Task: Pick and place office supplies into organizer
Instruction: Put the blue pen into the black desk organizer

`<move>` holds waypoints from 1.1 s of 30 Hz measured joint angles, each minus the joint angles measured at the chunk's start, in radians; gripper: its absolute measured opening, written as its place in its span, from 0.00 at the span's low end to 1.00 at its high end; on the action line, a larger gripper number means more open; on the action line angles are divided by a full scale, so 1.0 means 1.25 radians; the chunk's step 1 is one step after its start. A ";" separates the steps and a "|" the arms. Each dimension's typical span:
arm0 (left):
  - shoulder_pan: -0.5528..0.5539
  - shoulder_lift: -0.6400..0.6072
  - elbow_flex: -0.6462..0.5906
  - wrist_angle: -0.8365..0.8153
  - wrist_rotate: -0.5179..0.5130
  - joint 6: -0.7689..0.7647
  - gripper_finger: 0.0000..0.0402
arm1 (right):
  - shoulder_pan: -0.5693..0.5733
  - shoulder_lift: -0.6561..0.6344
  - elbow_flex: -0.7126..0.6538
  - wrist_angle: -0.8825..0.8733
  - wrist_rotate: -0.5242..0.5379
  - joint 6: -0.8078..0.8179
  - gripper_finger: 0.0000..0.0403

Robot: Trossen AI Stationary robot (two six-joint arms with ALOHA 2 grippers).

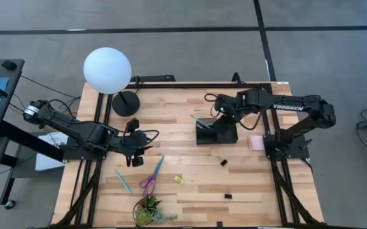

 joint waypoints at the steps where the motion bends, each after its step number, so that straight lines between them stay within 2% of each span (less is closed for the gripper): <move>1: 0.000 0.000 0.000 0.000 0.000 0.000 0.34 | 0.000 0.000 0.000 0.016 0.000 -0.016 0.24; 5: 0.000 0.000 0.000 -0.017 0.000 0.006 0.34 | 0.001 0.000 0.012 0.070 0.000 -0.036 0.27; 8: 0.000 0.000 0.000 -0.079 0.013 0.004 0.34 | 0.029 0.000 0.036 0.108 0.019 -0.022 0.27; 13: -0.017 -0.001 -0.034 -0.165 0.016 -0.179 0.34 | 0.168 0.000 0.040 0.239 0.196 -0.060 0.24; 17: -0.074 -0.001 -0.120 -0.167 0.019 -0.259 0.34 | 0.302 0.026 0.041 0.315 0.370 -0.081 0.23; 20: -0.117 0.000 -0.187 -0.111 0.049 -0.250 0.34 | 0.388 0.059 0.042 0.339 0.465 -0.075 0.23; 23: -0.175 0.000 -0.225 -0.095 0.132 -0.161 0.34 | 0.452 0.100 0.041 0.338 0.482 -0.034 0.23; 25: -0.210 0.000 -0.223 -0.116 0.153 -0.136 0.34 | 0.483 0.129 0.040 0.336 0.486 0.002 0.23; 29: -0.255 0.000 -0.172 -0.199 0.212 -0.119 0.34 | 0.520 0.175 0.040 0.338 0.491 0.069 0.23; 33: -0.301 0.000 -0.119 -0.205 0.233 -0.123 0.34 | 0.531 0.202 0.040 0.339 0.494 0.121 0.23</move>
